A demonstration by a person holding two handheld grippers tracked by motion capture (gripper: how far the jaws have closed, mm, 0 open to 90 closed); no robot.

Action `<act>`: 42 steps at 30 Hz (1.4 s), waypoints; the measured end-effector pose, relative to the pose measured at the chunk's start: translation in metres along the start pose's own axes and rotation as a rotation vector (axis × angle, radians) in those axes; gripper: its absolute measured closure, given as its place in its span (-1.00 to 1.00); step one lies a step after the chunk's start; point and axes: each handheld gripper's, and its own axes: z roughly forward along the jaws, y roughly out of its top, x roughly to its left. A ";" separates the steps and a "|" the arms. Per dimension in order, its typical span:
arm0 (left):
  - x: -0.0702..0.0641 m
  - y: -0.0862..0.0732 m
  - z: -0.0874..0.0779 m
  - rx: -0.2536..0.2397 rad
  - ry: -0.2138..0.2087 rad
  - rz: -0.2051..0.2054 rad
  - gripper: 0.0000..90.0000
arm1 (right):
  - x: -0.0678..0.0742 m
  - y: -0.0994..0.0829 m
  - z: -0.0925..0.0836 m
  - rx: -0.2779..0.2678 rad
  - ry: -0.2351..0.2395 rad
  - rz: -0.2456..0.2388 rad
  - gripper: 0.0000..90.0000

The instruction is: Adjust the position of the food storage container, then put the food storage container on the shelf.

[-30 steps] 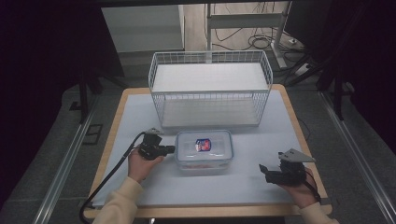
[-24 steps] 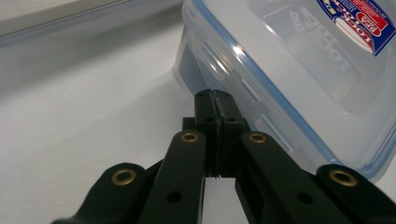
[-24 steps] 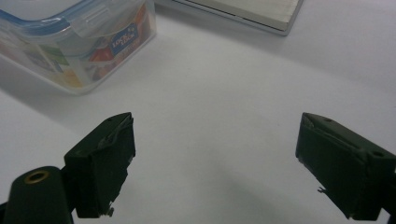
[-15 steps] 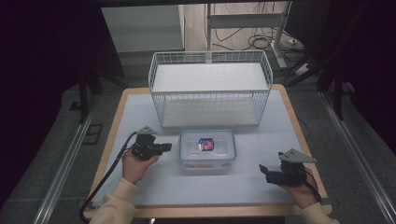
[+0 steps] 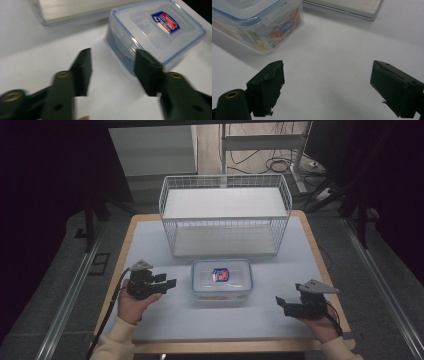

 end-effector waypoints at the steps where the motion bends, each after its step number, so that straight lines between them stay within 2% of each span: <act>1: 0.000 0.000 0.000 -0.001 -0.006 -0.010 -0.08 | 0.001 0.000 0.000 0.000 0.005 -0.001 -0.73; 3: -0.001 0.001 0.001 0.017 -0.039 -0.024 -0.21 | 0.002 0.001 0.000 -0.006 0.016 -0.010 -0.72; 5: -0.004 0.001 0.003 0.020 -0.065 -0.021 -0.30 | 0.002 0.003 -0.002 -0.018 0.031 -0.006 -0.71; 8: -0.008 0.002 0.008 0.032 -0.068 -0.005 -0.40 | 0.002 0.005 -0.002 -0.018 0.058 0.009 -0.71; 13: -0.008 0.001 0.014 0.042 -0.106 -0.050 -0.51 | 0.002 0.007 -0.001 0.000 0.088 0.015 -0.67; 21: -0.005 0.003 0.034 0.071 -0.208 -0.148 -0.69 | 0.005 0.009 0.003 0.005 0.098 -0.002 -0.67; 28: -0.004 0.010 0.062 0.080 -0.278 -0.215 -0.72 | 0.005 0.008 0.003 0.007 0.092 -0.007 -0.67; 34: 0.000 0.009 0.073 0.111 -0.289 -0.232 -0.72 | 0.005 0.008 0.004 0.010 0.088 -0.007 -0.67; 38: 0.000 0.008 0.084 0.126 -0.324 -0.261 -0.68 | 0.006 0.008 0.006 0.014 0.087 -0.013 -0.67; 42: -0.002 0.007 0.093 0.156 -0.347 -0.265 -0.67 | 0.007 0.008 0.005 0.014 0.083 -0.016 -0.67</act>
